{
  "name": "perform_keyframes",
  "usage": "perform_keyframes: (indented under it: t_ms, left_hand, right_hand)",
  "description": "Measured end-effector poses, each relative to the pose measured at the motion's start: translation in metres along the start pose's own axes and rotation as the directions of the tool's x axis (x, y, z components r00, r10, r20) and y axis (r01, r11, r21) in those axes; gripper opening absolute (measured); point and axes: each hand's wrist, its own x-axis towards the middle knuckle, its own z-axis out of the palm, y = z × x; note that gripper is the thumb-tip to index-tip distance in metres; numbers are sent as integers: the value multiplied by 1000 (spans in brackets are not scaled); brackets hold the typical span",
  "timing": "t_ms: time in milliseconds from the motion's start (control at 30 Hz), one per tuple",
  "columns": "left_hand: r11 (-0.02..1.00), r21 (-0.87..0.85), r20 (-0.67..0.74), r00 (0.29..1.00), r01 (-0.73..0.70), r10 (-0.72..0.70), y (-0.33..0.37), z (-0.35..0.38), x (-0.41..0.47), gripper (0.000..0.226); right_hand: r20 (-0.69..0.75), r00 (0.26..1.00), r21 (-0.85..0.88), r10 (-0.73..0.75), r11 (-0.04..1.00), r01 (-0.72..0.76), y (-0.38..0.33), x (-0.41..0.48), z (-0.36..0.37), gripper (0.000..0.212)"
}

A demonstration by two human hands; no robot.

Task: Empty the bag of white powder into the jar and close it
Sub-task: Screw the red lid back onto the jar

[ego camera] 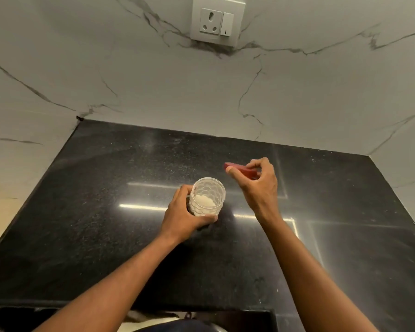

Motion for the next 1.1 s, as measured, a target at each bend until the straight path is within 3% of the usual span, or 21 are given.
perform_keyframes:
  t_ms: [67,200,300,467,600,733,900,1033,1100]
  left_hand:
    - [1000,-6,1,1000,0,0,-1,-1,1,81]
    - [1000,3,18,1000,-10,10,-4,-1,2,83]
    - [999,24,13,1000,-26,26,-3,0,3,83]
    - [998,57,11,999,-36,35,-3,0,3,86]
    - [998,62,15,1000,-21,20,-3,-1,4,83]
    - [997,80,8,1000,-18,17,-2,-1,4,82]
    - [996,89,6,1000,-1,0,-2,-1,3,78]
    - [996,80,22,999,-34,33,0,-2,3,92]
    - [996,84,26,999,-36,34,-1,-2,4,89]
  right_hand:
    - [98,993,-3,-72,997,72,-7,-12,4,47]
    - [345,911,-178,-228,937,302,-6,-35,14,48]
    - [413,882,-258,-224,900,350,-10,-37,15,48]
    - [590,786,-365,-186,807,464,-27,-25,12,79]
    - [671,733,-469,-116,699,540,-43,-12,15,85]
    - [686,726,-583,-50,560,589,-61,-4,25,86]
    - [571,819,-700,-57,487,522,-66,-3,41,71]
    - [522,853,-782,-16,392,486,-64,1,39,88]
    - [558,828,-745,-57,405,530,-57,0,33,90]
